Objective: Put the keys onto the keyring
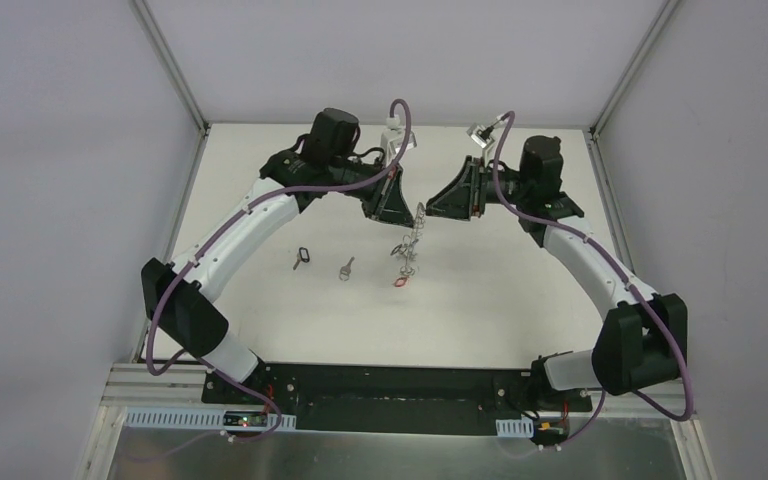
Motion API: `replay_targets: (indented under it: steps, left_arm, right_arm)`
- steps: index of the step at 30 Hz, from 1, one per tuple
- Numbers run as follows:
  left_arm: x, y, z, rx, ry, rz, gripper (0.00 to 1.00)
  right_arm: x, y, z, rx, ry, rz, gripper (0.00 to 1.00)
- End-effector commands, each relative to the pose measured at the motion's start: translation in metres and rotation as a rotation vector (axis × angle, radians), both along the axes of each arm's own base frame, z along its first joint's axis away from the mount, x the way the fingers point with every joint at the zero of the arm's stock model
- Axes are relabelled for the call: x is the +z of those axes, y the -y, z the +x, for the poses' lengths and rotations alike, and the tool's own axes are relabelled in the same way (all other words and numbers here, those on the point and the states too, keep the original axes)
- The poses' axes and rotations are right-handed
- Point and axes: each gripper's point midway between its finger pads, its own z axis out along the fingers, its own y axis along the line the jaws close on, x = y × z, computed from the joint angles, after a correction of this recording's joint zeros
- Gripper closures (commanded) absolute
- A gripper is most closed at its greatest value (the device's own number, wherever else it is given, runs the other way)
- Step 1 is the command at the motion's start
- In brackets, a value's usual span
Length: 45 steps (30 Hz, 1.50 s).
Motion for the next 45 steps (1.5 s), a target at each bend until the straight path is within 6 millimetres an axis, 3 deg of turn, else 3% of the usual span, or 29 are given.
replay_targets:
  steps: [1,15,32,37,42,45]
  left_arm:
    - [0.0,-0.015,-0.022,-0.084,0.096,0.116,1.0]
    - [0.002,-0.013,-0.04,-0.141,0.034,0.145,1.0]
    - [0.0,-0.007,-0.049,-0.175,0.006,0.118,1.0]
    - [0.0,-0.006,-0.048,-0.172,0.0,0.113,1.0]
    - [0.001,-0.005,-0.048,-0.171,0.0,0.105,1.0]
    - [0.003,-0.005,-0.047,-0.17,0.003,0.097,1.0]
  right_arm:
    - [0.013,-0.004,-0.027,0.122,0.201,-0.042,0.56]
    - [0.017,-0.015,-0.074,0.28,0.297,-0.073,0.62]
    - [0.004,-0.026,-0.072,0.275,0.286,-0.104,0.65]
    - [0.001,-0.027,-0.074,0.279,0.268,-0.102,0.75]
    - [0.002,-0.029,-0.07,0.251,0.246,-0.101,0.98]
    - [0.004,-0.03,-0.061,0.211,0.23,-0.107,1.0]
